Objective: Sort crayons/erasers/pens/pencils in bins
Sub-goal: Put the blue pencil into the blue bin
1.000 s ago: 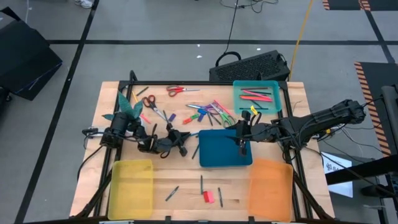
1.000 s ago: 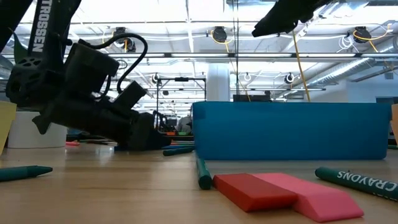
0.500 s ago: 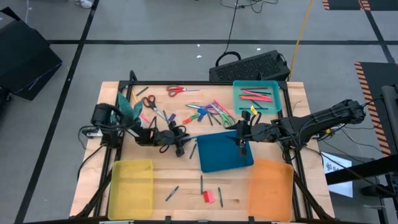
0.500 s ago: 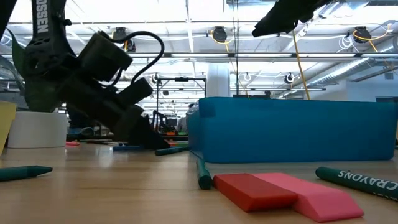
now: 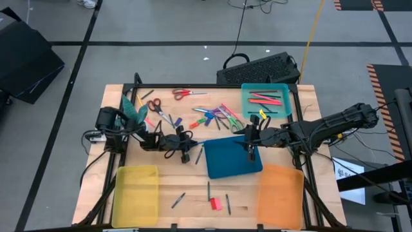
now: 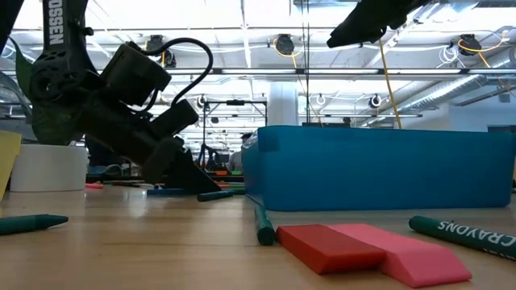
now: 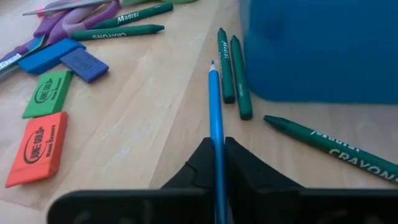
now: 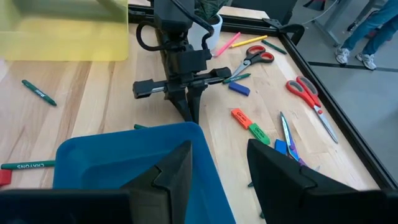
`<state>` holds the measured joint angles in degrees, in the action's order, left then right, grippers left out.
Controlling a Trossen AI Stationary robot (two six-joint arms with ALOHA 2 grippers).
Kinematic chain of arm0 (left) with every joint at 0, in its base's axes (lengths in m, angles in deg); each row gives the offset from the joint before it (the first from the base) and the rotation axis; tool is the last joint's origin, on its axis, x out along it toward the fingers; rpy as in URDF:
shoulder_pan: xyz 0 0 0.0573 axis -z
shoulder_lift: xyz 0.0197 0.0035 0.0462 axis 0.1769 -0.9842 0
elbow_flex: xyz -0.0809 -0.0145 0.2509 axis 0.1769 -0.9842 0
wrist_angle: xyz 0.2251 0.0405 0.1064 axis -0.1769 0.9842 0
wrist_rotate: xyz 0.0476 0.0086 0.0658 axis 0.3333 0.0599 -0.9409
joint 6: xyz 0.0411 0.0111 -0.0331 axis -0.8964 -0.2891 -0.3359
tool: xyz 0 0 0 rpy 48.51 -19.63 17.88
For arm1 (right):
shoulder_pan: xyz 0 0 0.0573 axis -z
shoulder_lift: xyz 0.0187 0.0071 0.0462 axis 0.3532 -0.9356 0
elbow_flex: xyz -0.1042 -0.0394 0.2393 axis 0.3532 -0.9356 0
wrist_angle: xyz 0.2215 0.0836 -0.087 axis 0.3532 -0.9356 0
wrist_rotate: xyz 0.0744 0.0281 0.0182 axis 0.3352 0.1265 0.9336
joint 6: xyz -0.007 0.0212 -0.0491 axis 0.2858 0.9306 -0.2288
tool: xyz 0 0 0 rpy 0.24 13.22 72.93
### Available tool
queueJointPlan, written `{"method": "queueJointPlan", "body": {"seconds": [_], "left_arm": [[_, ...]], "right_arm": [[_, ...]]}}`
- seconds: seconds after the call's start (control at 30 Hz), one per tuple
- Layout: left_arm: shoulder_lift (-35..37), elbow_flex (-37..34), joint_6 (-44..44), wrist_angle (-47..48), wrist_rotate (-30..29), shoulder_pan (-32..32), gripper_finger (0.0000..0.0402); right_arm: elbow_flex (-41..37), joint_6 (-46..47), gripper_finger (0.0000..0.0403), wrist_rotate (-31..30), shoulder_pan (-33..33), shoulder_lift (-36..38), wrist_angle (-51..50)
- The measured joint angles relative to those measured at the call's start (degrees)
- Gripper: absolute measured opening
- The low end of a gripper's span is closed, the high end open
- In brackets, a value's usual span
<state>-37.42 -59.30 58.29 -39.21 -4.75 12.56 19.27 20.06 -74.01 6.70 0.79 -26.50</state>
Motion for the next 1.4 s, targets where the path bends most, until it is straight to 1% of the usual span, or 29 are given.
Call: {"method": "queueJointPlan", "body": {"seconds": [0.2,0.33,1.07,1.2,1.4], "left_arm": [[0.02,0.07,1.8,0.42,-0.26,0.0,0.0022],[0.02,0.09,2.4,0.46,-0.44,-0.13,0.0015],[0.13,0.11,5.7,0.29,-0.9,-0.37,0.0014],[1.44,0.11,6.52,1.38,-0.98,-0.39,0.0014],[6.81,-0.18,6.47,6.7,-3.18,-0.49,0.0014]], "right_arm": [[0.0,0.0,0.0146,0.02,0.0,0.0,0.0],[0.0,0.0,0.0146,0.02,0.0,0.0,0.01],[-0.02,-0.3,0.0146,0.2,0.0,0.0,0.0],[-0.02,-0.73,0.0146,2.9,0.0,0.1,-0.02],[-0.02,-2.32,0.0146,3.04,-0.02,0.47,-0.09]]}}
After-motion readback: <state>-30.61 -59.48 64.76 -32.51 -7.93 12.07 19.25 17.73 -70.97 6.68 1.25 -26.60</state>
